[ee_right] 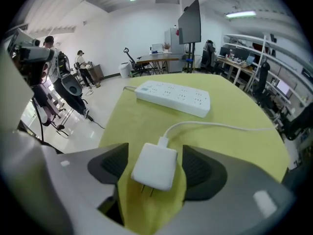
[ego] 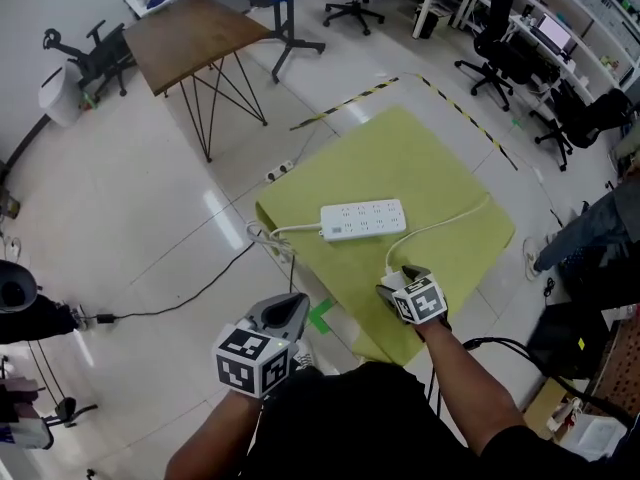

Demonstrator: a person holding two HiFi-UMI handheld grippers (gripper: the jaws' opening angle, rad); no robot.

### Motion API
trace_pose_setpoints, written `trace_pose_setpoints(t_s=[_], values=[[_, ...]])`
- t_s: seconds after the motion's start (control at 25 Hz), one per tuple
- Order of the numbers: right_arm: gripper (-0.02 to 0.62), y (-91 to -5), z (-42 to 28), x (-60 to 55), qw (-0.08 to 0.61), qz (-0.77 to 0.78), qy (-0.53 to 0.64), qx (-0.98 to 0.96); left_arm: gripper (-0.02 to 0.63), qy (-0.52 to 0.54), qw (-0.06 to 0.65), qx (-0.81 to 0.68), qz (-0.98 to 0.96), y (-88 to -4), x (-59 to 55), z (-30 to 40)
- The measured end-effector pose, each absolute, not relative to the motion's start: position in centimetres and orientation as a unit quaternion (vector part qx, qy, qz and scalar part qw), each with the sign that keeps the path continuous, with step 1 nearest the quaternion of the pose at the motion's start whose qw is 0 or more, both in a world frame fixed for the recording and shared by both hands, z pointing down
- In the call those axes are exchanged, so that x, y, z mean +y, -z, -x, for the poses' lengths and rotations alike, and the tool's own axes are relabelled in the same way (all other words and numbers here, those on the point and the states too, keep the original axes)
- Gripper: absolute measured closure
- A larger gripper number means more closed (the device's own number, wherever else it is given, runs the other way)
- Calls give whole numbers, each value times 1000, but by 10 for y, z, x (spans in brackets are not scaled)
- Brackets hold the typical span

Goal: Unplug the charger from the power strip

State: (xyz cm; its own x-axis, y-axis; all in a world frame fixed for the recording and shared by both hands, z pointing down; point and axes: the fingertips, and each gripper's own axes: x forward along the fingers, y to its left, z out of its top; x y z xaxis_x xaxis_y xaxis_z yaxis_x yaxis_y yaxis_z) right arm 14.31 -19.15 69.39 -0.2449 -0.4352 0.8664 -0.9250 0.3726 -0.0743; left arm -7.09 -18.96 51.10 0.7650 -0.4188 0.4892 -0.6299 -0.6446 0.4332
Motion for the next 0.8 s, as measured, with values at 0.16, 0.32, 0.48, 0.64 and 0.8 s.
trace_pose_setpoints(t_s=[0.16,0.32,0.48,0.64,0.8], values=[[250,-664,-147,-187,367,-506,-294,-723,600,-179,292,-267,-901,-508,-186,70],[429,-590,-143,-170,195,-563,-307,-742,598,-183,276,-231,-915,-503,-178,58],[594,-523,-135,-139,13,-561,-338,-755,598,-185,260,-203,-926,-496,-164,38],[594,-470,-124,-107,-89,-524,-350,-771,598,-175,247,-195,-933,-480,-141,21],[594,-418,-122,-68,-207,-443,-358,-795,600,-156,230,-192,-941,-462,-105,2]])
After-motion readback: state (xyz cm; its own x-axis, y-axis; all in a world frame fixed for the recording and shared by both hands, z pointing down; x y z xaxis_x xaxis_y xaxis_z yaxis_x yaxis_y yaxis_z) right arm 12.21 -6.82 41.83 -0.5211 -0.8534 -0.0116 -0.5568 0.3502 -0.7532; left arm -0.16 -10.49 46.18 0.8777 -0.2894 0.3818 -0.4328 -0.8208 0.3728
